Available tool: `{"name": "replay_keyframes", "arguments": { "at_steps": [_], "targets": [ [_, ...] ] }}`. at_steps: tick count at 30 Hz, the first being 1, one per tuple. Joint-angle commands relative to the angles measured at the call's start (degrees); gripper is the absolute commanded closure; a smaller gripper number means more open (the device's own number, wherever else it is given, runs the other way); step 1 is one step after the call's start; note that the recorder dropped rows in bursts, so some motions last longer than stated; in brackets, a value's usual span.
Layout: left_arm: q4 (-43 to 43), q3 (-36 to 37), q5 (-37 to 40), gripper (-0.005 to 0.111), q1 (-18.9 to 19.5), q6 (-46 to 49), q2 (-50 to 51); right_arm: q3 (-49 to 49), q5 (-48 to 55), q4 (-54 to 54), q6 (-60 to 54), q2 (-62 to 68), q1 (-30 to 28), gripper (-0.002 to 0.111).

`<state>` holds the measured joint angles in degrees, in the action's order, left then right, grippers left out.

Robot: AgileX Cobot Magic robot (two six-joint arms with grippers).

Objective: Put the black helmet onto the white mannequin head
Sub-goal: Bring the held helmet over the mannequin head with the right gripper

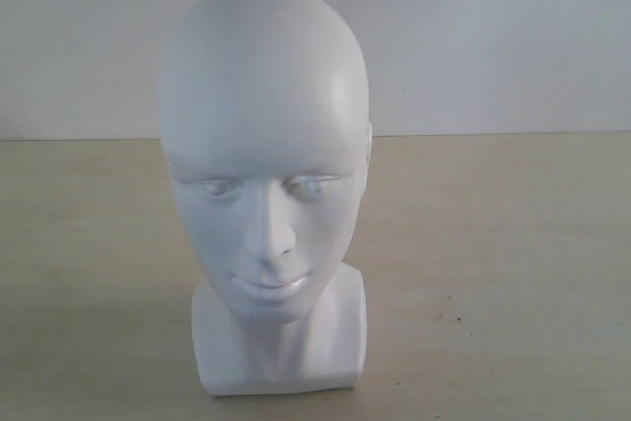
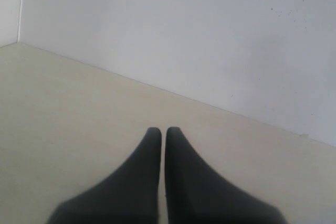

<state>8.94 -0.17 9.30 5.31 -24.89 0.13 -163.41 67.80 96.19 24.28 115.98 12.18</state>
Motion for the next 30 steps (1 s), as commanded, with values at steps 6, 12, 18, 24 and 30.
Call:
{"name": "replay_keyframes", "arguments": {
  "at_steps": [6,12,18,24,30],
  "targets": [
    [0.08,0.17,-0.28,0.102,0.14,0.15,-0.13,-0.5,-2.28,3.75,-5.96,2.44,2.11,0.109],
    [0.08,0.17,-0.28,0.102,0.14,0.15,-0.13,9.68,-5.6,0.31,-6.15,-4.83,2.11,0.109],
    [0.08,0.17,-0.28,0.102,0.14,0.15,-0.13,25.71,-7.52,3.75,-13.95,-13.09,2.23,0.109],
    [0.08,0.17,-0.28,0.102,0.14,0.15,-0.13,27.39,-10.33,3.75,-15.91,-16.15,2.23,0.109],
    [0.08,0.17,-0.28,0.102,0.14,0.15,-0.13,34.23,-12.3,3.75,-17.34,-20.46,2.23,0.109]
  ]
}}
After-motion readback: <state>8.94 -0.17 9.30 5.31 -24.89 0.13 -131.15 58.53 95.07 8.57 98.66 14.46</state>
